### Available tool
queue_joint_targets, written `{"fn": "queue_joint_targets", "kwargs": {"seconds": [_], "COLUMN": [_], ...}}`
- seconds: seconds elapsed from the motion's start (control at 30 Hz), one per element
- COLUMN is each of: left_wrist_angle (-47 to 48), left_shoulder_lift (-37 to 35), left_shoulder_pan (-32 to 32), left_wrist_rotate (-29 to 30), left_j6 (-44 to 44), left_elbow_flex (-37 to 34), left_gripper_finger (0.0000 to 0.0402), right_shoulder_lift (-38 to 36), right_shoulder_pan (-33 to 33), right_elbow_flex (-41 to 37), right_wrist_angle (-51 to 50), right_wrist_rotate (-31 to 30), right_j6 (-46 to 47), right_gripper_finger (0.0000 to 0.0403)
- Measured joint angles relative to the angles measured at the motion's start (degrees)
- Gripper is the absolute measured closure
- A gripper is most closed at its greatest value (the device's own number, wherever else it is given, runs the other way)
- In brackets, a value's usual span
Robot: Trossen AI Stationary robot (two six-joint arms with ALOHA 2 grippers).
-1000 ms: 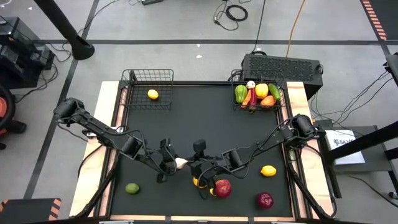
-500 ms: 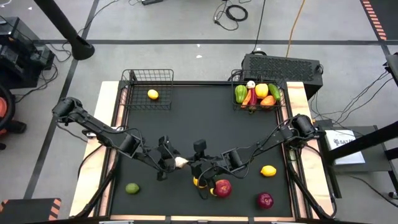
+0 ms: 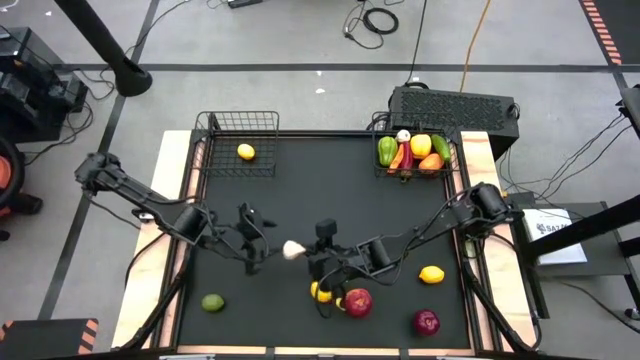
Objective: Sort produce into baskets
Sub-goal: Put the white garlic into the right black wire basket
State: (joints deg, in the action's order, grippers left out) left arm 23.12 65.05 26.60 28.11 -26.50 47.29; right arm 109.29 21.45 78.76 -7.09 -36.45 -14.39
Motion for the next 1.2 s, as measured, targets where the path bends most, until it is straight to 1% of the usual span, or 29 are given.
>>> {"fn": "queue_joint_targets", "kwargs": {"seconds": [0.1,0.17,0.33,0.43,0.63,0.77,0.83,0.93,1.0,1.1,1.2], "left_wrist_angle": [1.38,2.58,4.19,6.19,7.11,7.21,6.82,5.85,4.95,4.17,4.11], "left_shoulder_lift": [-2.06,-3.09,-4.04,-4.03,-3.91,-3.89,-3.91,-3.91,-3.91,-3.91,-3.91], "left_shoulder_pan": [0.64,1.07,2.58,3.96,7.11,8.73,9.43,10.38,10.73,11.01,11.07], "left_wrist_rotate": [3.53,4.59,5.21,5.21,6.21,6.73,7.24,8.29,8.82,9.42,9.54], "left_j6": [-0.2,-0.2,-0.56,-1.93,-3.75,-5.85,-6.19,-6.13,-5.72,-5.71,-5.99], "left_elbow_flex": [0.0,0.0,0.0,0.0,-2.03,-3.19,-3.37,-3.37,-3.37,-3.37,-3.37], "left_gripper_finger": [0.0061,0.0061,0.0061,0.0061,0.0061,0.0061,0.0061,0.0061,0.0061,0.0061,0.0061], "right_shoulder_lift": [-1.5,-2.53,-6.87,-10.68,-19.57,-24.74,-26.68,-28.07,-28.14,-27.57,-26.89], "right_shoulder_pan": [-1.52,-3.05,-8.5,-12.69,-22.11,-28.25,-30.99,-35.21,-37.61,-39.9,-41.06], "right_elbow_flex": [0.0,0.0,0.0,0.0,0.0,0.0,0.02,0.02,0.01,0.0,0.0], "right_wrist_angle": [-4.52,-7.7,-19.65,-27.6,-44.68,-56.72,-62.32,-69.45,-73.76,-78.4,-79.92], "right_wrist_rotate": [-4.64,-7.94,-15.88,-17.84,-17.64,-17.2,-15.61,-9.99,-7.44,-6.71,-6.59], "right_j6": [0.01,0.2,0.69,3.36,12.26,22.79,28.94,36.23,39.74,43.66,46.44], "right_gripper_finger": [0.0346,0.0346,0.0346,0.0346,0.0346,0.0346,0.0346,0.0346,0.0346,0.0346,0.034]}}
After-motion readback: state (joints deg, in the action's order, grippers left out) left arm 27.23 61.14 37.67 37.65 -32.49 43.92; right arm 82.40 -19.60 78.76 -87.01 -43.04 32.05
